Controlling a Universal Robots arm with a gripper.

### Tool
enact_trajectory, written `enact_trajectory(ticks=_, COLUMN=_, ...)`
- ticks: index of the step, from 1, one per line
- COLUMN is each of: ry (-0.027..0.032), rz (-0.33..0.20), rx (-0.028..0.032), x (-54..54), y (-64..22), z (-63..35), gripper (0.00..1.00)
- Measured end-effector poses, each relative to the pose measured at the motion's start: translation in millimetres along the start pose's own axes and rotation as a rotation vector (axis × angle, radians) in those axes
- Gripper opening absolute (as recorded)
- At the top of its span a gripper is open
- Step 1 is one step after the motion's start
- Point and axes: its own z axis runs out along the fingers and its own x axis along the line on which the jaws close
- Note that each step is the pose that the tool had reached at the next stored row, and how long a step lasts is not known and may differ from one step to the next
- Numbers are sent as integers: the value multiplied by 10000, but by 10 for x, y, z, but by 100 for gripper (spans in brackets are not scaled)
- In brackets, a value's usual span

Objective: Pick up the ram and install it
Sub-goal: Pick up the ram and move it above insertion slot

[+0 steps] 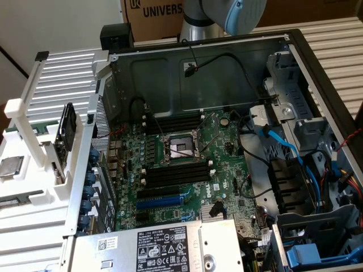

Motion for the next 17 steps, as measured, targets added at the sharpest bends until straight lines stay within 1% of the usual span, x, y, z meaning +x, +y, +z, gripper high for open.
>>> enact_trajectory(ticks=10, ry=20, rz=-1815, rx=-17, x=0, y=0, z=1, gripper=11)
enact_trajectory(ticks=17, ry=-4, rz=-3091, rx=23, x=0, y=0, z=2, gripper=11)
